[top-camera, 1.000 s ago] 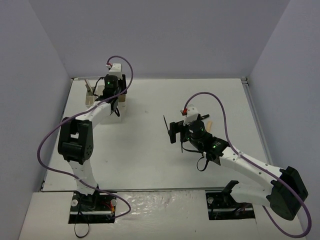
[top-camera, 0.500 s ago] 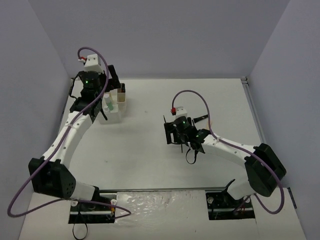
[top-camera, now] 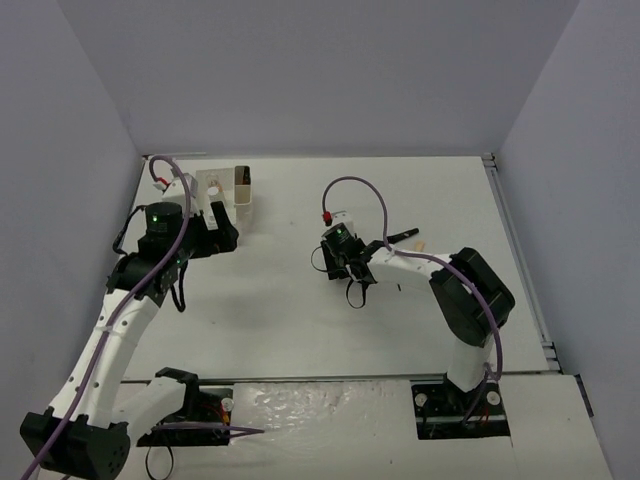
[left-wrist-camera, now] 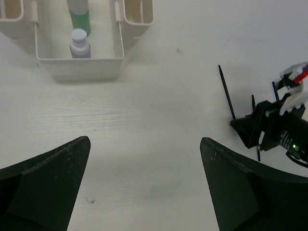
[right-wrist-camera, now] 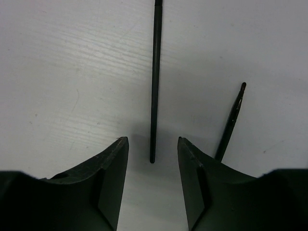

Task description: Organize the makeup

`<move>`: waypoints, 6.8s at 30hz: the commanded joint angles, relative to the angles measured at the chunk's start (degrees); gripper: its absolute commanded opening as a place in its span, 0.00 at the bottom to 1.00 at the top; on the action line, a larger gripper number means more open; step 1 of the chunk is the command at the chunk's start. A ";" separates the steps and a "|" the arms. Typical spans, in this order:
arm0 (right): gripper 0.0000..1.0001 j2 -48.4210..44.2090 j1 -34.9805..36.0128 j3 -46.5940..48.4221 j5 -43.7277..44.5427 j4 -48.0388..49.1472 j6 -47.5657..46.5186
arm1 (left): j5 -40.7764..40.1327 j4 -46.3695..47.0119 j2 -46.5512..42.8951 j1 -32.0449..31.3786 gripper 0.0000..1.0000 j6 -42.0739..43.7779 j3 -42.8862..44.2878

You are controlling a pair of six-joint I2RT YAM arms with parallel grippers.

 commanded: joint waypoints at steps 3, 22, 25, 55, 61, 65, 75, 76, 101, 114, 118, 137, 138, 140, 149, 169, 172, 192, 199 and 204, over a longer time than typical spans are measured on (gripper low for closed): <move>0.36 4.91 -1.83 5.82 2.51 -0.81 0.33 | 7.13 -2.88 -7.10 0.19 0.97 -2.05 -5.51; 0.00 11.12 -2.21 10.71 -3.85 -0.44 -2.57 | 15.70 -1.59 -8.89 0.06 0.97 -9.13 -9.48; 0.00 5.59 0.18 7.91 -4.70 4.29 -3.33 | 16.95 0.40 -7.83 -0.12 0.97 -10.70 -9.30; 0.00 -19.97 18.24 -12.28 -9.39 45.32 -2.67 | -2.97 16.17 -4.54 -17.09 0.59 -22.37 -9.44; 0.00 -20.35 18.33 -12.58 -9.27 46.06 -2.80 | -2.00 16.36 -1.83 -17.68 0.52 -23.41 -8.91; 0.00 -20.44 18.33 -13.01 -9.27 46.79 -2.67 | -3.24 16.96 -1.07 -18.86 0.45 -23.96 -9.77; 0.03 -20.27 18.33 -13.16 -8.54 46.91 -2.79 | -5.02 18.34 0.02 -20.02 0.00 -22.96 -9.05; 0.06 -20.26 18.33 -13.11 -8.49 46.81 -2.84 | -5.02 18.45 0.08 -20.02 0.00 -22.70 -9.00; 1.00 -37.66 7.05 -16.24 11.91 14.78 -3.95 | -24.64 26.23 12.34 6.20 0.00 -3.43 7.07; 1.00 -41.68 4.84 -19.63 10.14 13.92 -5.98 | -20.85 39.89 25.59 16.83 0.00 2.51 15.75; 1.00 -41.46 4.41 -19.92 10.07 13.92 -6.34 | -20.00 42.20 28.59 17.05 0.00 3.88 16.69; 1.00 -42.76 3.30 -21.61 10.03 11.58 -5.33 | -17.32 51.18 34.96 16.98 0.13 4.49 6.36; 1.00 -42.71 3.30 -21.71 10.12 11.38 -5.14 | -17.50 51.05 34.98 16.98 0.14 4.59 5.96; 1.00 -42.46 3.30 -21.97 10.32 11.07 -4.75 | -17.85 50.73 34.93 16.98 0.19 4.73 5.13; 0.99 -39.57 3.35 -21.97 11.04 8.97 -2.16 | -17.37 47.62 30.41 16.88 0.51 0.93 3.01; 0.68 -17.93 -0.24 -15.06 9.52 3.56 10.31 | 9.17 1.89 3.24 14.07 0.96 -5.80 6.27; 0.60 -14.62 -0.52 -13.90 9.60 3.71 10.34 | 12.93 -1.34 -0.09 10.51 0.96 -5.06 2.67; 0.00 -4.14 0.73 -12.58 1.60 8.96 6.93 | 13.39 -0.51 -7.54 -2.42 0.97 -12.40 -10.44; 0.00 -12.89 12.62 -13.55 2.50 20.80 2.43 | 12.77 6.68 -7.02 -6.42 0.97 -18.82 -11.71; 0.00 -19.41 18.22 -16.03 1.86 31.46 -0.47 | 8.54 8.09 -5.31 -11.05 0.96 -21.43 -10.40</move>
